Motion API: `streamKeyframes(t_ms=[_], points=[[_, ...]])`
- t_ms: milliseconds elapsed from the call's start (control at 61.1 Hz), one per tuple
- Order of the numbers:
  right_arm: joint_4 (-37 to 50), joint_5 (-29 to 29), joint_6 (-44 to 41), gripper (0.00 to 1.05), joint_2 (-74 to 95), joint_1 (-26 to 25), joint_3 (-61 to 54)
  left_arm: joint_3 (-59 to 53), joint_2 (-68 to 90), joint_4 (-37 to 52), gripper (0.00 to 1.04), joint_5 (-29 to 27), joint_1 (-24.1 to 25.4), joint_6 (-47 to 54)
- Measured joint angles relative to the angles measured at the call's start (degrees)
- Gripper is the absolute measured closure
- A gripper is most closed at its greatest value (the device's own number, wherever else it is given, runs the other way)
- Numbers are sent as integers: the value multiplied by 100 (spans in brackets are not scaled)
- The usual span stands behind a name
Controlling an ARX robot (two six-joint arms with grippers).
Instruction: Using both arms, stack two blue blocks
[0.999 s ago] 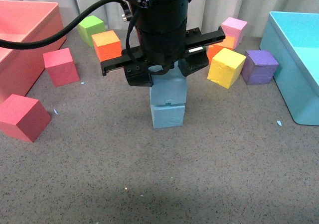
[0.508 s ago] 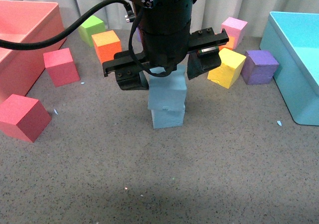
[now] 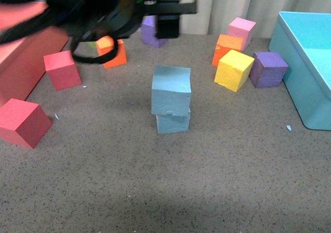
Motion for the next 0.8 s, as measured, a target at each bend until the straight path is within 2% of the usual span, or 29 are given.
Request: streamKeyframes(t_ms=[66,131,197,328,557,802], points=[[0,-2,0,9,0,0,0,-1049,-409,2033,54,190,271,614],[0,-2,0,9,0,0,0,-1633,-870,2983,64,352,494,885],[0,-13,0,9,0,0,0,-2173,-1419,3300,77,527,732,1049],[0,-15,0,9,0,0,0,-3049,-2015,3362,100,896,1071,1176],[0,-13,0,9,0,0,0,-4085,-2778,3628,101,1419,1565,1226],[0,-15,0,9,0,0,0,-4699,-3910,3082,101,1794,1976,1255]])
